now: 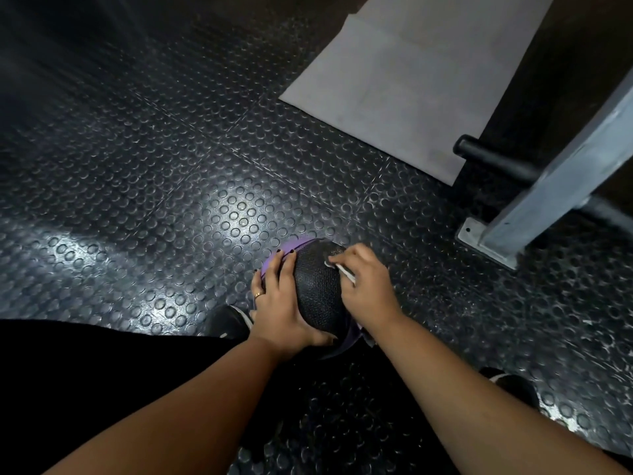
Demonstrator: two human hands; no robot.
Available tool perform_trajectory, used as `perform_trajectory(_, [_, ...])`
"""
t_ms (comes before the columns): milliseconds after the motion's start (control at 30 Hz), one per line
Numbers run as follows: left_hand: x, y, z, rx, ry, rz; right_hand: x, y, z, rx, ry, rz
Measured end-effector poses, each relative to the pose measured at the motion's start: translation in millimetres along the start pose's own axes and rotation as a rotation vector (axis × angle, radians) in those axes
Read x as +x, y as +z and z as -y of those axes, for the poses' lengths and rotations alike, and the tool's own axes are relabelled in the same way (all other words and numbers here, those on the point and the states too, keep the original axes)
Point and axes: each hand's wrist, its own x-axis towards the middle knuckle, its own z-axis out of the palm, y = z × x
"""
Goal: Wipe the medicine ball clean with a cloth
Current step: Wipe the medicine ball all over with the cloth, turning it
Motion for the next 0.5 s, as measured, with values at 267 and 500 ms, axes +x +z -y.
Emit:
perform_trajectory(267, [-7.5, 3.8, 0.5, 0.022, -0.021, 0.018, 62.9, 12.1, -32.6, -0.078, 0.36, 0.092])
perform_trajectory(500, [8.4, -4.5, 3.0, -0.012, -0.06, 0.063, 12.6, 6.2, -0.8, -0.028, 0.172, -0.047])
